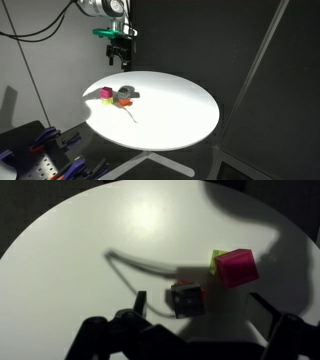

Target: Put the grey block on top of the orange block

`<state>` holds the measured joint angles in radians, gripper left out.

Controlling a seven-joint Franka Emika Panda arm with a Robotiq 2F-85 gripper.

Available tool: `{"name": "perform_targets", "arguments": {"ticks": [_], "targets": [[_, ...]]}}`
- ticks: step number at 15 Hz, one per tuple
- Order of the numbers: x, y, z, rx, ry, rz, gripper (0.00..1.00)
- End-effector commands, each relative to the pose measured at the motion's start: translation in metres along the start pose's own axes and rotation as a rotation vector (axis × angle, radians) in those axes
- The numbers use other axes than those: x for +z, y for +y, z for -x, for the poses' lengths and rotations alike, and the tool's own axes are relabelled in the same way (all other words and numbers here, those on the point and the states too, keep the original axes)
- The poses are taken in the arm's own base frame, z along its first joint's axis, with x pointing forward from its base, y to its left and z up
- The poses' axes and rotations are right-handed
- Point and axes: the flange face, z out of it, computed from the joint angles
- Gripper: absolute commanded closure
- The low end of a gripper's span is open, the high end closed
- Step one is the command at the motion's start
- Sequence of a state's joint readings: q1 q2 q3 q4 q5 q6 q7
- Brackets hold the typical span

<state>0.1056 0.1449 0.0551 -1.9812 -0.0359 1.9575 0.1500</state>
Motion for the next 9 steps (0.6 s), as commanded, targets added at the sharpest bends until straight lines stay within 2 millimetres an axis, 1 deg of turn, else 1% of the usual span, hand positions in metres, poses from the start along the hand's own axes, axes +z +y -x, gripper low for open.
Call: {"name": "perform_targets", "arguments": {"ticks": [1, 5, 9], "targets": [[-0.009, 0.015, 0.028, 0.029, -0.017, -0.027, 0.00], [-0.017, 0.023, 0.048, -0.023, -0.034, -0.023, 0.00], [-0.033, 0.025, 0.065, -0.069, -0.037, -0.009, 0.00]]}}
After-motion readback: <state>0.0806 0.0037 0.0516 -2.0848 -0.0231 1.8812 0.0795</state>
